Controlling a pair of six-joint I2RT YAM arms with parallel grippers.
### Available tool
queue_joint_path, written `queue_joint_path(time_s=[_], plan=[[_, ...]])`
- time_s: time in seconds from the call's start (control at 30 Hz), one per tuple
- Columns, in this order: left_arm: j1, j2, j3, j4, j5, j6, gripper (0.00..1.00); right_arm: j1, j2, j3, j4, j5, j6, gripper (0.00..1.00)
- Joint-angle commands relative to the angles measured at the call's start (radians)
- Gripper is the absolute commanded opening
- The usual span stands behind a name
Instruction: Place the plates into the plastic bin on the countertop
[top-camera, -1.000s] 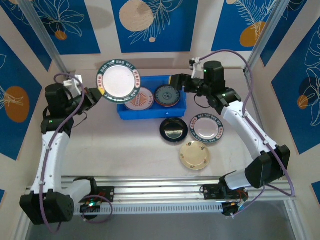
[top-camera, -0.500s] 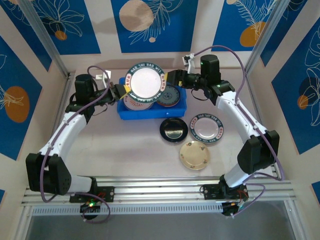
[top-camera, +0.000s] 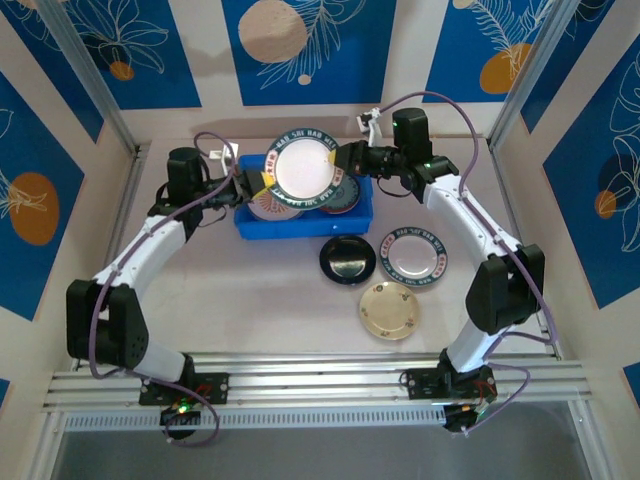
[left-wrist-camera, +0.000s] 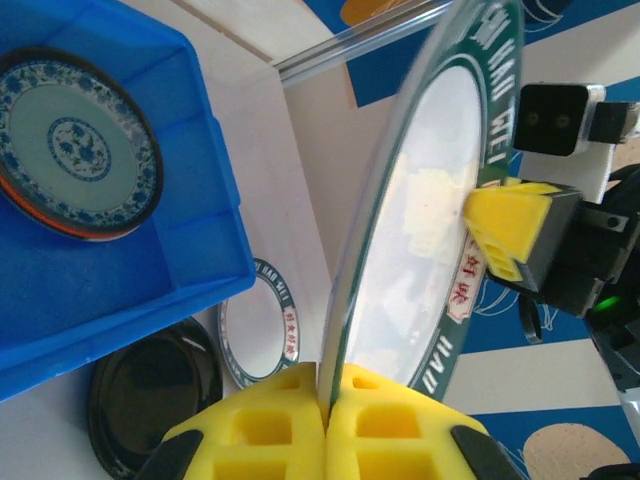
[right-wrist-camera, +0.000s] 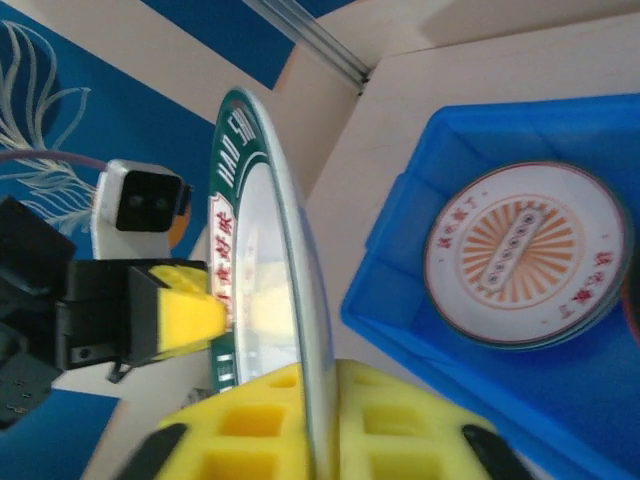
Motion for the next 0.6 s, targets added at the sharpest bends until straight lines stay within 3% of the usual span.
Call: queue_joint_path(time_s=[0.0,0.07,0.13,0.2,0.23,0.27,0.43,0.57], plan=[[-0.011,0.025,0.039,0.073,0.028,-0.019,0.00,-0.008,0.010,0.029,0.009,-0.048,0.026,0.00],[-0.010,0.044,0.049,0.059,0.009,-0.016,0.06,-0.009,0.021,0.039,-0.007,-0.015,0.039,0.00],[-0.006,0.056,0.062,0.011,-0.038,0.010,0.58,-0.011,0.042,0.068,-0.035,0.004,0.043,0.00],[0.000,0.059,0.070,-0.021,-0.089,0.048,0.89,-0.010,0.064,0.091,-0.054,0.044,0.059,0.00],[0.005,0.060,0.078,-0.043,-0.117,0.069,0.95,-0.009,0.078,0.104,-0.056,0.054,0.065,0.00],[0.009,0.060,0.084,-0.062,-0.143,0.085,0.99,-0.010,0.095,0.121,-0.066,0.066,0.070,0.00],[0.034,0.026,0.089,-0.093,-0.270,0.106,1.00,-0.009,0.196,0.203,-0.099,0.088,0.114,0.00],[0.044,0.017,0.119,-0.140,-0.278,0.136,1.00,-0.003,0.264,0.222,-0.058,0.076,0.140,0.00]])
